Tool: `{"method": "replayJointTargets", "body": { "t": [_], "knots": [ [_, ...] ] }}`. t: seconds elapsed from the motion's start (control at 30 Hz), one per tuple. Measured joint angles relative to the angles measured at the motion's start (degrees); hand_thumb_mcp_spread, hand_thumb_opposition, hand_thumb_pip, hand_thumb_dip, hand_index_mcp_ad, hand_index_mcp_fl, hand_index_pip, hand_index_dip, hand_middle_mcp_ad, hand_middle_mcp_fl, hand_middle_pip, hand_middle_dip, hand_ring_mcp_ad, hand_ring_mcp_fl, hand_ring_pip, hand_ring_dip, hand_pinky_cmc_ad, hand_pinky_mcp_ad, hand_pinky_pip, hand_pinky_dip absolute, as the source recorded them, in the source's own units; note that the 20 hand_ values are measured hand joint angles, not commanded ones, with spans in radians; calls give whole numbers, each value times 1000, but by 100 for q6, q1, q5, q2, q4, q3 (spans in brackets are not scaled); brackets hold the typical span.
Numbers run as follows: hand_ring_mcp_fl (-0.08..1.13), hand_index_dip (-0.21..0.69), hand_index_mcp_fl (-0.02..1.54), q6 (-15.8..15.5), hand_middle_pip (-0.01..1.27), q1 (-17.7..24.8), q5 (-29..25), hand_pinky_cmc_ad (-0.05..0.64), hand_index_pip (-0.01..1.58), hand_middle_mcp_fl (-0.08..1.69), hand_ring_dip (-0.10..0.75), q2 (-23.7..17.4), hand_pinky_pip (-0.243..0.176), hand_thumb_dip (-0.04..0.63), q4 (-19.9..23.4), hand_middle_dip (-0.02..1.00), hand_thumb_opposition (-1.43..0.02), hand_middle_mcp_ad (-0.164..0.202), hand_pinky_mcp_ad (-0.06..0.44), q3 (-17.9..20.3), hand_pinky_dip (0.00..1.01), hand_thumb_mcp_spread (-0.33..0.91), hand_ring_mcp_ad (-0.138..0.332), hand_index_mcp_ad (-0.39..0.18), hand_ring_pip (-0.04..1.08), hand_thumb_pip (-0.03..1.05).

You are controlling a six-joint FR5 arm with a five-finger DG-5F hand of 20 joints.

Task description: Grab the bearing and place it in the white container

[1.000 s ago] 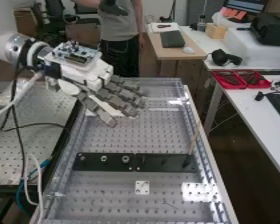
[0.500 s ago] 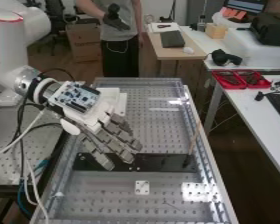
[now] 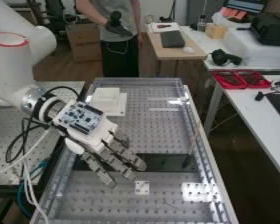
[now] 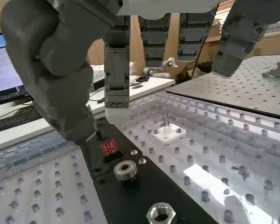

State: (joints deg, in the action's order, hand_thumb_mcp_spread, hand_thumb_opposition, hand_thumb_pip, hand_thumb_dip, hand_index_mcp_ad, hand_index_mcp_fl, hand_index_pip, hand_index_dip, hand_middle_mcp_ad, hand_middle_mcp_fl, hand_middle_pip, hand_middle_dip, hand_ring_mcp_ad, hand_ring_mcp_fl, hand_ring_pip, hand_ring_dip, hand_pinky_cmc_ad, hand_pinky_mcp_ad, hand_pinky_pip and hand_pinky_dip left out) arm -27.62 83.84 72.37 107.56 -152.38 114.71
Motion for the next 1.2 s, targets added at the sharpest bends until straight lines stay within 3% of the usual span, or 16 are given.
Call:
{"method": "replayJointTargets", "body": {
  "t": [0.53, 1.2],
  "knots": [
    [0, 168, 138, -136, 127, 7, -105, 412, 1396, 3, 87, 416, -124, 253, 1042, 206, -848, 84, 312, 237, 250, 374, 164, -79, 49, 691],
    [0, 164, 136, -298, 126, 38, -166, 415, 1429, 0, 87, 682, -124, 253, 1304, 213, -848, 84, 309, 226, 253, 374, 164, -79, 44, 703]
  ]
}}
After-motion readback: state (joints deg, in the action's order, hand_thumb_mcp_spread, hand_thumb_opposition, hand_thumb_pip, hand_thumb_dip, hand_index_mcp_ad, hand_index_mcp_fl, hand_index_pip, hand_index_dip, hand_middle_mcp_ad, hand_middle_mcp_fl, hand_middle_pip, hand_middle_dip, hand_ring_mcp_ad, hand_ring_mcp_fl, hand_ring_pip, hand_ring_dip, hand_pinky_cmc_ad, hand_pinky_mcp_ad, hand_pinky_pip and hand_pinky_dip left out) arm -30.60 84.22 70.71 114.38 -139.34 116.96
